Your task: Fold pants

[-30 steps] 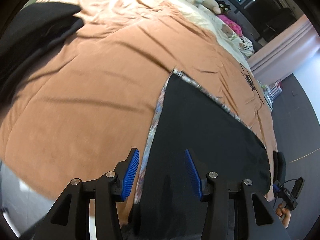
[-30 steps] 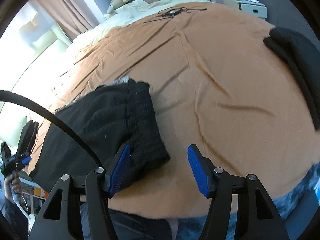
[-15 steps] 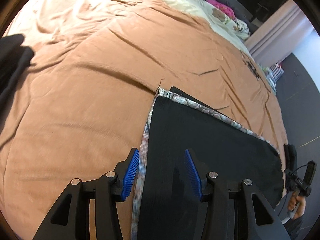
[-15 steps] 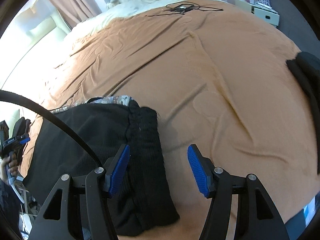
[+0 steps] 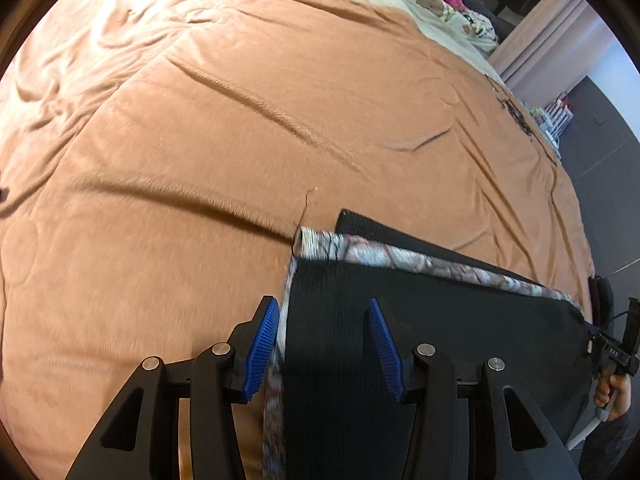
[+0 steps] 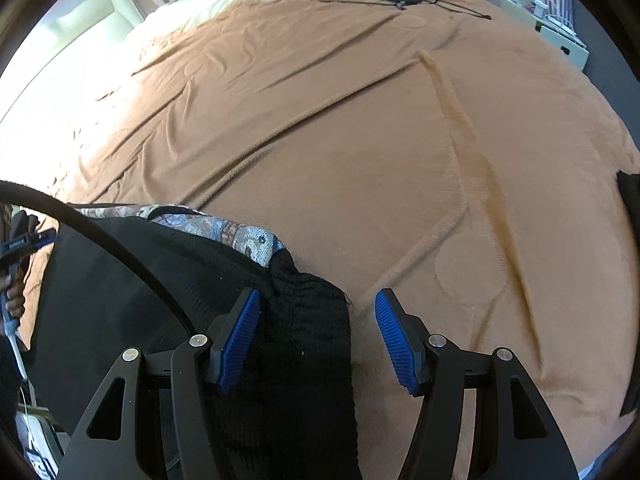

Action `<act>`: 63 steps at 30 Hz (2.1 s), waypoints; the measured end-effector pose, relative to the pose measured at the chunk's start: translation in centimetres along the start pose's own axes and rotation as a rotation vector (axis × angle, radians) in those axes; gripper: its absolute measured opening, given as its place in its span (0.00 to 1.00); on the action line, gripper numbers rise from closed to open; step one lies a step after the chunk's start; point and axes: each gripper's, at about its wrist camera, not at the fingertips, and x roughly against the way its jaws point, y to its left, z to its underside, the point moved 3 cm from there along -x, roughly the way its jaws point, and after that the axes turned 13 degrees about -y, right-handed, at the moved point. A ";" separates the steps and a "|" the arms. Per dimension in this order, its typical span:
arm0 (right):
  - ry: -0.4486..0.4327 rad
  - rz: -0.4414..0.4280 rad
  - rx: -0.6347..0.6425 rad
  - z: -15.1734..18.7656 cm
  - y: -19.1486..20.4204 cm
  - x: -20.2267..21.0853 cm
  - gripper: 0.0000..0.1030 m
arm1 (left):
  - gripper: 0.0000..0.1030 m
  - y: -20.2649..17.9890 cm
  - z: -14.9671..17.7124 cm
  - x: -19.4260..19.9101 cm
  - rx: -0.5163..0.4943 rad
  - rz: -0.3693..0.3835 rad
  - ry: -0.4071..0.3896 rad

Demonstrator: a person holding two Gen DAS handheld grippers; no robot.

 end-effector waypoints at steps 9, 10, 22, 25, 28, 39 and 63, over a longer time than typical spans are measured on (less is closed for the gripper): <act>-0.025 0.006 0.018 0.1 0.3 -0.9 0.30 | 0.18 -0.5 -0.8 -0.9 -0.058 -0.011 -0.020; -0.036 0.008 0.015 0.1 0.3 -0.5 0.28 | 0.15 -0.8 -0.9 -0.6 -0.068 -0.005 -0.029; -0.083 0.077 0.004 1.4 0.6 1.8 0.22 | 0.25 -2.9 -1.9 -1.7 -0.132 -0.033 -0.004; -0.058 0.060 0.010 1.4 0.6 1.5 0.25 | 0.54 -2.4 -1.6 -2.4 -0.108 -0.048 0.011; -0.050 0.049 0.014 1.4 0.3 1.4 0.34 | 0.54 -2.1 -1.4 -2.7 -0.120 -0.031 0.008; 0.023 0.010 -0.026 1.2 -1.1 -0.8 0.36 | 0.24 -2.9 -2.0 -3.9 -0.144 0.037 0.030; -0.154 0.082 0.064 -1.3 2.4 2.4 0.28 | 0.10 -3.6 -5.7 0.3 -0.116 -0.002 -0.142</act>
